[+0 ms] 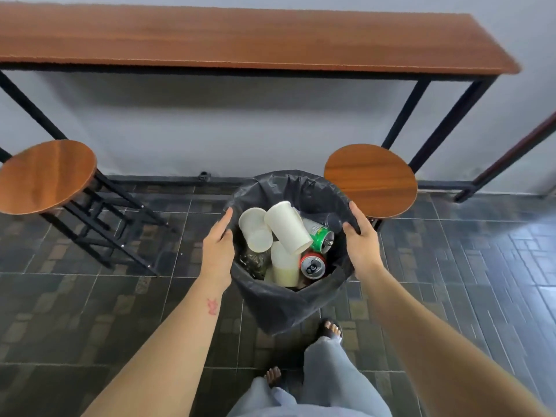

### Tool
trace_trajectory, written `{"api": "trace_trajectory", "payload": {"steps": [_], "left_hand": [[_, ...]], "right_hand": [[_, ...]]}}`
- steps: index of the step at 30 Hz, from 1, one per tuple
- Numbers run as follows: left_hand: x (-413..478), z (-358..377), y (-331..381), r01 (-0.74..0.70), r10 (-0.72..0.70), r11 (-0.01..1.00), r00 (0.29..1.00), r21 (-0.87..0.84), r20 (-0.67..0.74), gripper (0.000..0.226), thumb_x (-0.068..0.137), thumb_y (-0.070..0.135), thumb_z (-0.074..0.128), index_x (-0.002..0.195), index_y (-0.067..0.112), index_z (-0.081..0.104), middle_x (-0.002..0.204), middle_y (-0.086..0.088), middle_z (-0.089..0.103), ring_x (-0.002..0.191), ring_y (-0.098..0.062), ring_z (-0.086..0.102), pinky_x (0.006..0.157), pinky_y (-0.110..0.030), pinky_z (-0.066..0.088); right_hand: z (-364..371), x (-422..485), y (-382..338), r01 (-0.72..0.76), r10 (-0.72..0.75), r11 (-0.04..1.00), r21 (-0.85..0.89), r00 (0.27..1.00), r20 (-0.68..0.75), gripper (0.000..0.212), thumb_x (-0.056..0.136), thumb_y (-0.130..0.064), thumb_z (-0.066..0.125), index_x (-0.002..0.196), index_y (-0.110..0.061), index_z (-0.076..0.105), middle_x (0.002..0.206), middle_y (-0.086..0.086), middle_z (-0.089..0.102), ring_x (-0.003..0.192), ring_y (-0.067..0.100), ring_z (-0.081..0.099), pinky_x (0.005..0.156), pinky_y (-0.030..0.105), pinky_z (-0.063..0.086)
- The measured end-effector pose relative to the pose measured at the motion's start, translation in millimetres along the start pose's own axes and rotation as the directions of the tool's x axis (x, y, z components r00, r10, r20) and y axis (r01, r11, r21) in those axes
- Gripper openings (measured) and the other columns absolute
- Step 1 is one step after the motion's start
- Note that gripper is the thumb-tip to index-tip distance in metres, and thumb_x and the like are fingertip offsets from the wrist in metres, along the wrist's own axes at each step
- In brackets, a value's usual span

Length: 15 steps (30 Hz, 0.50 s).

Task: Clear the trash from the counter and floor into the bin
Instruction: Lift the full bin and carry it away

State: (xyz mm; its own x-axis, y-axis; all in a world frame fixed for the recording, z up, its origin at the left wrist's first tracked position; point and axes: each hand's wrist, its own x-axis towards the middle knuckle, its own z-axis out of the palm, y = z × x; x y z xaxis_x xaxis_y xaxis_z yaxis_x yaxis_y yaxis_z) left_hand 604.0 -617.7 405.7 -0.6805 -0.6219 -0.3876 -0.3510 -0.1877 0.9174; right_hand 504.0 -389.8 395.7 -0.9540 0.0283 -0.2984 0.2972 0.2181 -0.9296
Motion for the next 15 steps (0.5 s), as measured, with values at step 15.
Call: {"api": "trace_trajectory", "payload": {"steps": [15], "left_hand": [[-82,197,-24,-0.010,-0.005,0.996,0.987,0.088,0.161,0.046,0.104,0.007,0.039,0.133,0.038,0.058,0.152,0.009,0.040,0.139,-0.011,0.035,0.115,-0.031,0.027]], "right_hand": [[-214,25,64,-0.089,0.104,0.992,0.086,0.977,-0.188,0.045,0.098,-0.015,0.050,0.131,-0.046,0.055,0.136,-0.014,0.056,0.128,0.013,0.050,0.112,0.040,0.039]]}}
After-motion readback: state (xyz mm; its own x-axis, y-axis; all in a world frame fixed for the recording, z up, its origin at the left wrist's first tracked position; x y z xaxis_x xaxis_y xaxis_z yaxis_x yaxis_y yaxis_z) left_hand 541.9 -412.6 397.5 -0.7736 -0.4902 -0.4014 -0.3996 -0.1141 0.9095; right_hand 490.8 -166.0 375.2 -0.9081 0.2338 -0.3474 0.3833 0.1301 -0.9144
